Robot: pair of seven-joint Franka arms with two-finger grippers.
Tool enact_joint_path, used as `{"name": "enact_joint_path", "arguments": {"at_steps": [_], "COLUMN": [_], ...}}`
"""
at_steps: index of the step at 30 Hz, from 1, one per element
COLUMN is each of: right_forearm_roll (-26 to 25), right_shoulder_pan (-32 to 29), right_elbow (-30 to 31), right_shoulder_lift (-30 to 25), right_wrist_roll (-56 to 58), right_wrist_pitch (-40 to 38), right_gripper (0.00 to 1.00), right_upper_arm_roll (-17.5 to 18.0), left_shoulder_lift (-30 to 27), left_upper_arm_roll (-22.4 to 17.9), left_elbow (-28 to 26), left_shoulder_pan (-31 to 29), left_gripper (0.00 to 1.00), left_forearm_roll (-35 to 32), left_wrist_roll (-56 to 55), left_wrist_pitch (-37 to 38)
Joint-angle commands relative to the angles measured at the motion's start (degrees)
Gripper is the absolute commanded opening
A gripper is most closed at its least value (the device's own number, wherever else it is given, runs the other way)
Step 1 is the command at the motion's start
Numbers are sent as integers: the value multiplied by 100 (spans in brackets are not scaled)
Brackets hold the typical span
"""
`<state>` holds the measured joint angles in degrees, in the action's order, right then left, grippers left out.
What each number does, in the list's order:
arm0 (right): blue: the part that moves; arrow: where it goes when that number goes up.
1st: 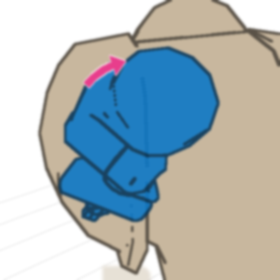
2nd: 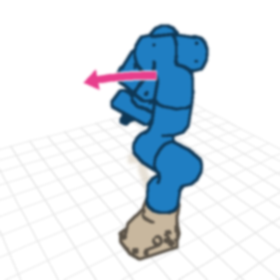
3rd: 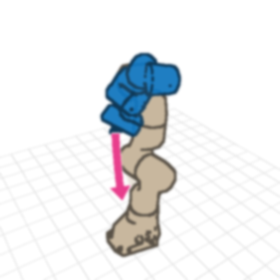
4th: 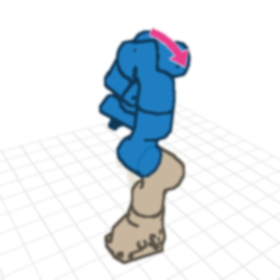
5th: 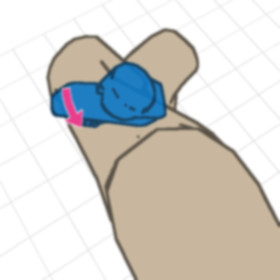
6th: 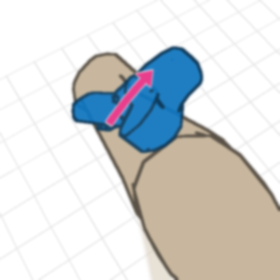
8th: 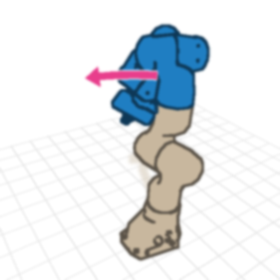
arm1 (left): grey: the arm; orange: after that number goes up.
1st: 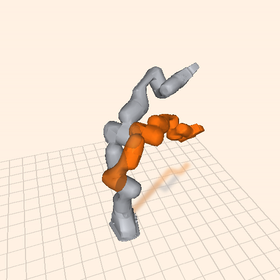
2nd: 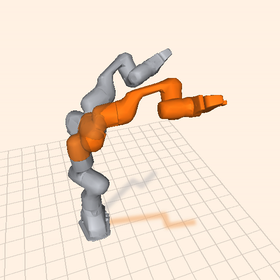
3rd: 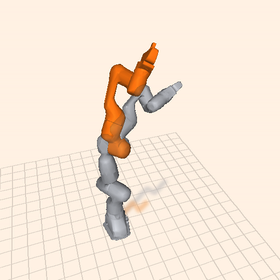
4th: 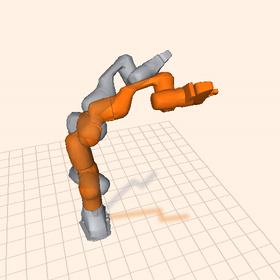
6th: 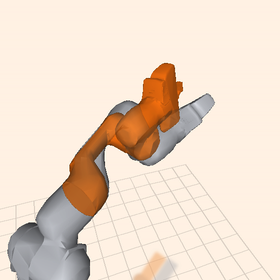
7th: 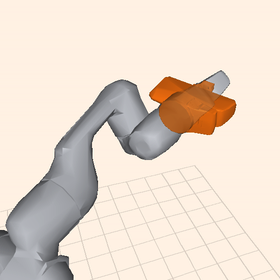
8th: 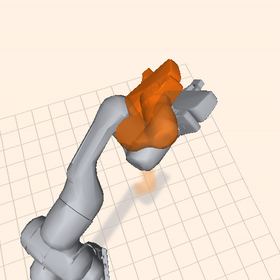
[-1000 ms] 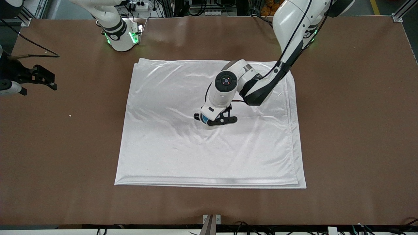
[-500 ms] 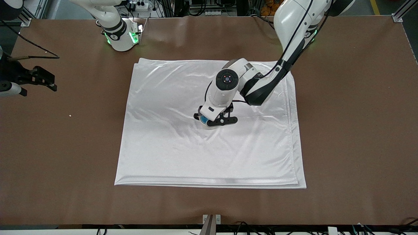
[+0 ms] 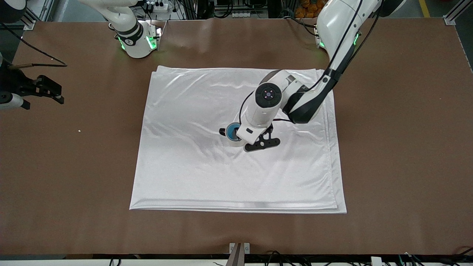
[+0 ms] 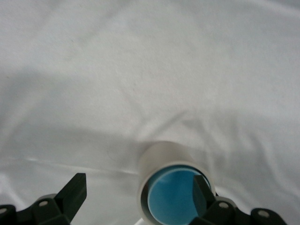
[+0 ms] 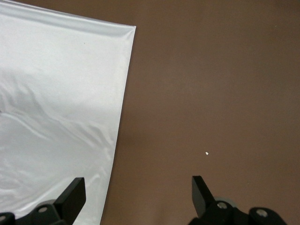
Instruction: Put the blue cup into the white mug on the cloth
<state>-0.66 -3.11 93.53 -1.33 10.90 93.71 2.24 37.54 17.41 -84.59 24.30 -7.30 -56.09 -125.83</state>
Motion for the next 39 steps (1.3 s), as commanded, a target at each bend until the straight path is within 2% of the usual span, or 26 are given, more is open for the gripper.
{"name": "enact_joint_path", "arguments": {"at_steps": [1,12,16,28,39], "right_forearm_roll": [-13,-22,-13,-13,-4], "right_shoulder_pan": [39,39,39,30,21], "right_elbow": [-45,-45,-45,-54,-54], "right_shoulder_lift": [36,37,37,37,37], "right_wrist_roll": [-96,-96,-96,-96,-96], "right_wrist_pitch": [-2,-2,-2,42,42], "right_gripper": [100,100,100,100,100], "right_upper_arm_roll": [-48,-48,-48,-48,-48], "left_shoulder_lift": [-361,-607,-774,-915,-1468], "left_upper_arm_roll": [-97,-88,-53,-44,-27], "left_elbow": [-58,-49,-67,-102,-119], "left_shoulder_pan": [-521,-2077,-2437,-2666,-2957], "left_gripper": [100,100,100,100,100], "left_forearm_roll": [-35,-26,0,44,79], "left_wrist_roll": [299,1942,2400,2673,3296], "left_wrist_pitch": [217,533,551,964,1649]}}
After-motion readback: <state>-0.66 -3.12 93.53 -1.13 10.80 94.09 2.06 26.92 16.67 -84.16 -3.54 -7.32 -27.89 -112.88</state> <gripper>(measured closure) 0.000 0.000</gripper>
